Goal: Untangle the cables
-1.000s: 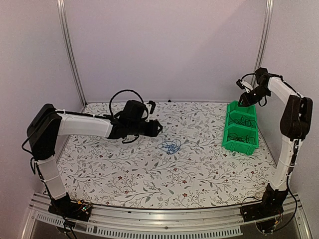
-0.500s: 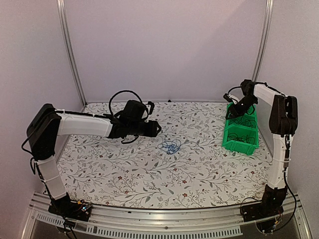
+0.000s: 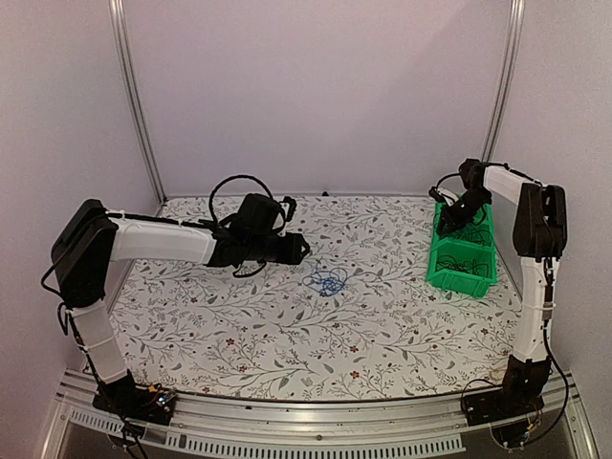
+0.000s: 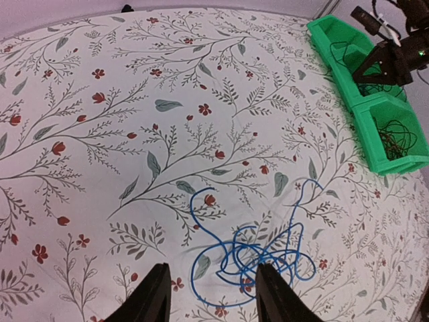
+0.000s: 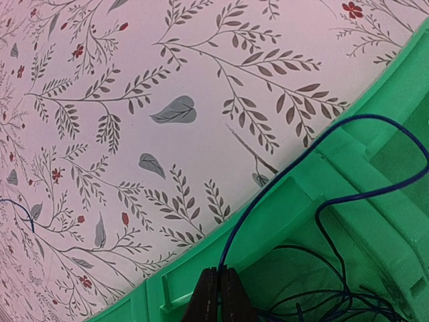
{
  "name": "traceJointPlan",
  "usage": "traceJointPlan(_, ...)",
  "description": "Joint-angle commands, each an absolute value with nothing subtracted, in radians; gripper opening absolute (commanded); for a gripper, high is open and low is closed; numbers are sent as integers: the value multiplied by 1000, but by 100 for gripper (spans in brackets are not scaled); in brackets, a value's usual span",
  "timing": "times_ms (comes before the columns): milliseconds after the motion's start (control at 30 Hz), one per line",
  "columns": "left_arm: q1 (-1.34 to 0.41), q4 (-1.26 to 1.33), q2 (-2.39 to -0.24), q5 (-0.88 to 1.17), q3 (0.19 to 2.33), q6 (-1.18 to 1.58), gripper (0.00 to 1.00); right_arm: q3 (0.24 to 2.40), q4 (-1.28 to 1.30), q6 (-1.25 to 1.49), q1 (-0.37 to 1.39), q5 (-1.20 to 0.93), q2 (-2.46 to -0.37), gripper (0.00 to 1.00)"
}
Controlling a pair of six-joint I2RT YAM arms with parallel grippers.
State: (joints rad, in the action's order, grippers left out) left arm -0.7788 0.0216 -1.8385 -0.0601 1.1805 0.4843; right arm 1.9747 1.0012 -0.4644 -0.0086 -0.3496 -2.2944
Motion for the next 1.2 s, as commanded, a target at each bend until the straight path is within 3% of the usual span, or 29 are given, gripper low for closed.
traceJointPlan(0, -793, 12, -1810, -58, 1185, 489, 46, 1982, 989, -454, -8, -355, -2286, 2)
traceJointPlan(600, -792, 37, -1844, -32, 1190, 479, 46, 1759, 1034, -522, -87, -258, -2055, 0)
traceJointPlan(1167, -792, -91, -1990, 16, 1332, 491, 50, 1777, 989, -539, -91, -159, -2188, 0)
